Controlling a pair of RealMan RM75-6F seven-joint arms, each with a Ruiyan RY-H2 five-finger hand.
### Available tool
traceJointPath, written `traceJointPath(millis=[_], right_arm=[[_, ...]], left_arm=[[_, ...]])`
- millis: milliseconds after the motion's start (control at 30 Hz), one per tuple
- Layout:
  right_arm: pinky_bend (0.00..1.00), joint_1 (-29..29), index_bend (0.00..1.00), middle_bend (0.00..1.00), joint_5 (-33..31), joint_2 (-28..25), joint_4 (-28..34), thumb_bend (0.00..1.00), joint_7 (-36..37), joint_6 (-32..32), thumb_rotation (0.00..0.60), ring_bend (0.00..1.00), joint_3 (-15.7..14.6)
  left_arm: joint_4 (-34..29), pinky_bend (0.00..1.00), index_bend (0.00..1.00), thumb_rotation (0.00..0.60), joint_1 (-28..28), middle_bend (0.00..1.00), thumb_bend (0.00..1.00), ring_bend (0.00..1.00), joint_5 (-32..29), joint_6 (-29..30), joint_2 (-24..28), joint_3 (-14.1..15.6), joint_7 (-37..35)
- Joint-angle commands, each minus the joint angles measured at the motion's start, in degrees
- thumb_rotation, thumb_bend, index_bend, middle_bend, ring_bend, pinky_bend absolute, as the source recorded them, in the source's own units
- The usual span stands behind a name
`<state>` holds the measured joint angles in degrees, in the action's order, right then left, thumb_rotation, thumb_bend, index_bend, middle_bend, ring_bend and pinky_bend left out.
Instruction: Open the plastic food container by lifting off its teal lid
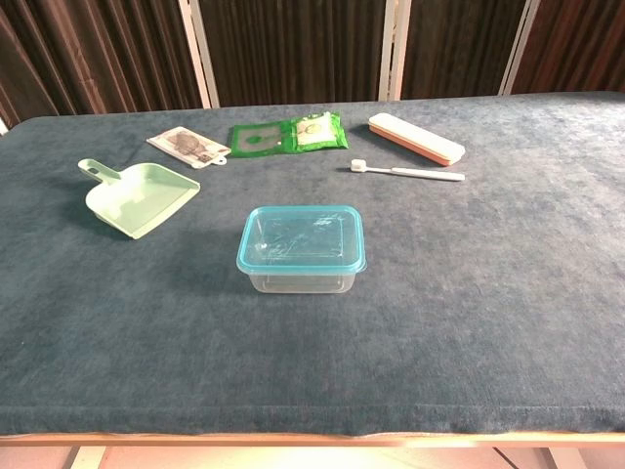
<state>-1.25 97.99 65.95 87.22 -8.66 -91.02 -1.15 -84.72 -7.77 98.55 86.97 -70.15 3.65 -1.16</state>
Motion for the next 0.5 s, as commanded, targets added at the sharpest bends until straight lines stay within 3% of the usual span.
traceJointPath(millis=[33,233,367,500], right_arm=[[0.0,-0.1,0.0,0.0,0.3,0.0,0.1,0.07,-0.4,0.2,0.6,0.0,-0.2],[0.0,0.4,0.0,0.0,0.2,-0.4,0.7,0.07,0.5,-1.0,0.6,0.0,0.0],[0.0,0.6,0.0,0.0,0.4,-0.6,0.6,0.07,0.7,-1.3,0.6,0.0,-0.1],[0.0,0.4,0.0,0.0,0.7,-0.6,0.7,0.07,0.7,-0.8,0.6,0.0,-0.4]], left_arm=[[0.0,0.0,0.0,0.6,-0.2,0.0,0.31,0.0,0.0,-0.5,0.1,0.2,-0.6],[0.2,0.0,0.0,0.6,-2.0,0.0,0.31,0.0,2.5,-1.7,-1.0,0.9,-3.5],[1.2,0.0,0.0,0.6,-7.3,0.0,0.3,0.0,7.8,-5.0,-3.7,1.5,-10.7],[0.5,0.0,0.0,0.6,-12.6,0.0,0.28,0.0,10.2,-8.9,-7.3,0.0,-12.3]])
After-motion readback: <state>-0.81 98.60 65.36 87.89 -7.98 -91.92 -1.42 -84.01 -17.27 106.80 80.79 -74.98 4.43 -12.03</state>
